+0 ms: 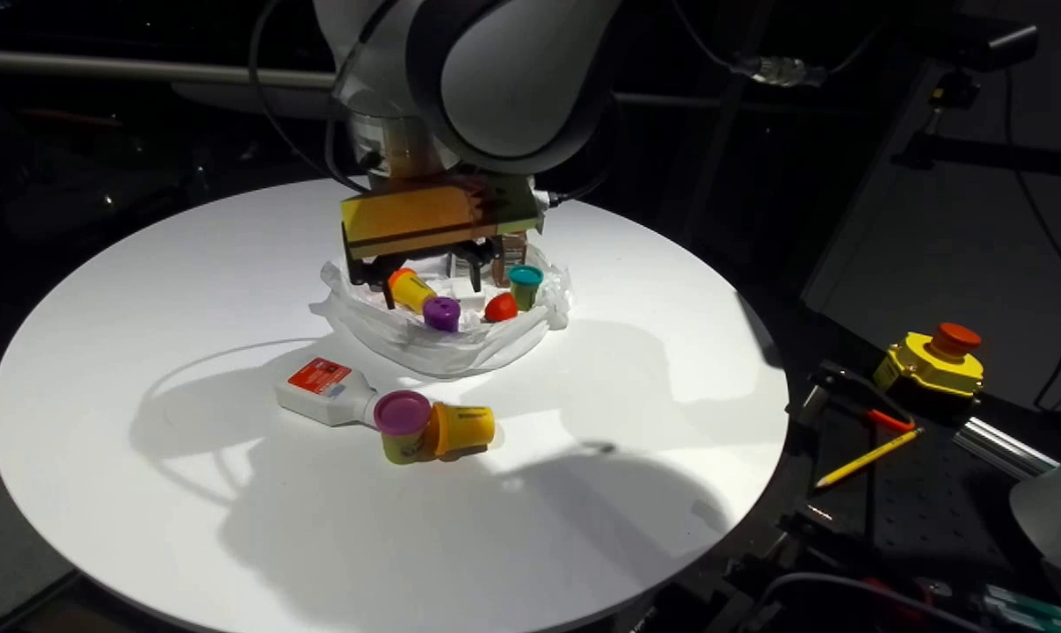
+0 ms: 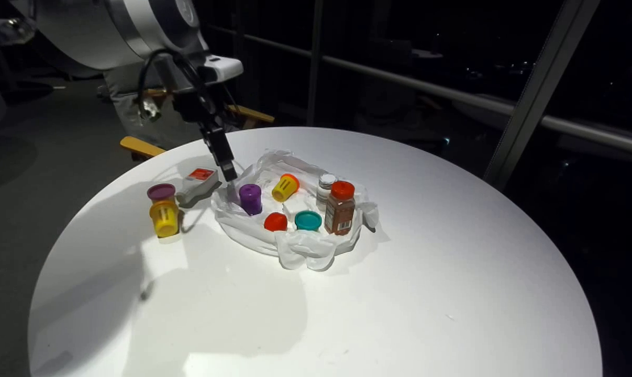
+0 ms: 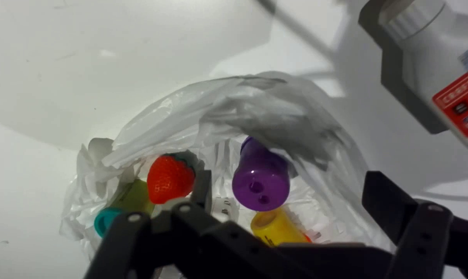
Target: Put all the objects on the table into the plastic bag.
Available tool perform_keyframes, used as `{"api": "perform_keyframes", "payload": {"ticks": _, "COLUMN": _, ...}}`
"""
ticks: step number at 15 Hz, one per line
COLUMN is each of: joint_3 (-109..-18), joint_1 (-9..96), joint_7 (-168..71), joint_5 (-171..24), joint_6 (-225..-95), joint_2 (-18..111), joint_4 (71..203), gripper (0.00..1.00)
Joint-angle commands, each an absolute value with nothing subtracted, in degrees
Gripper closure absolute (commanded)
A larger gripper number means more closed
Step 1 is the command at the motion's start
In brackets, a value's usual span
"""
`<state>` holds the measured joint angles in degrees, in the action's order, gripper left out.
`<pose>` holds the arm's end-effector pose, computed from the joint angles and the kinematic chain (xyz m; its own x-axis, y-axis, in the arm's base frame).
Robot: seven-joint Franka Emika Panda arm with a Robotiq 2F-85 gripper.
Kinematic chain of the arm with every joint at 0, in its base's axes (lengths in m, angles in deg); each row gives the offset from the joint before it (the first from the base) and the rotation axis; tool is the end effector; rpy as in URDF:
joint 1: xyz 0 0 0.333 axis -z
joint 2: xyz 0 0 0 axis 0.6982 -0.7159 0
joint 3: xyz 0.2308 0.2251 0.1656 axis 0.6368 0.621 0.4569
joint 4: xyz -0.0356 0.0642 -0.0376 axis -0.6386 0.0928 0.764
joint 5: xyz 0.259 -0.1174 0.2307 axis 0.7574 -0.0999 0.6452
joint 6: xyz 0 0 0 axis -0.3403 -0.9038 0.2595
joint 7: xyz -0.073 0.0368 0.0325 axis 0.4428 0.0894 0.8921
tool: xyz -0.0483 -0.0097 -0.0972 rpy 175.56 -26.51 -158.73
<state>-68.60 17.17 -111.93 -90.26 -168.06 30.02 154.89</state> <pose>0.5986 0.2015 0.2499 0.8231 -0.5138 0.2419 -0.5564 -0.8150 0.1619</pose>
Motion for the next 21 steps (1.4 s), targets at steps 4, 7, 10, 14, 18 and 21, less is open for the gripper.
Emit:
{"api": "perform_keyframes", "payload": {"ticks": 4, "joint_3": -59.51, "joint_1": 17.9, "joint_7": -105.48, "joint_5": -91.35, "joint_6": -166.68, "joint_2": 34.19, "joint_4": 157.59, "gripper": 0.0}}
{"api": "perform_keyframes", "payload": {"ticks": 7, "joint_3": -57.37, "joint_1": 18.36, "joint_7": -100.25, "joint_5": -91.43, "joint_6": -167.87, "joint_2": 32.07, "joint_4": 157.98, "gripper": 0.0}}
{"api": "perform_keyframes", "payload": {"ticks": 10, "joint_3": -57.16, "joint_1": 17.62, "joint_7": -95.58, "joint_5": -92.55, "joint_6": -168.87, "joint_2": 29.94, "joint_4": 158.52, "gripper": 0.0}}
{"api": "perform_keyframes", "payload": {"ticks": 14, "joint_3": -58.37, "joint_1": 15.96, "joint_7": -92.03, "joint_5": -94.71, "joint_6": -173.06, "joint_2": 27.77, "joint_4": 159.09, "gripper": 0.0}}
{"api": "perform_keyframes", "payload": {"ticks": 18, "joint_3": -58.7, "joint_1": 15.78, "joint_7": -89.17, "joint_5": -94.09, "joint_6": -175.08, "joint_2": 26.49, "joint_4": 158.76, "gripper": 0.26}}
{"api": "perform_keyframes", "payload": {"ticks": 21, "joint_3": -59.9, "joint_1": 14.81, "joint_7": -89.03, "joint_5": -94.66, "joint_6": -174.33, "joint_2": 27.74, "joint_4": 159.22, "gripper": 0.51}}
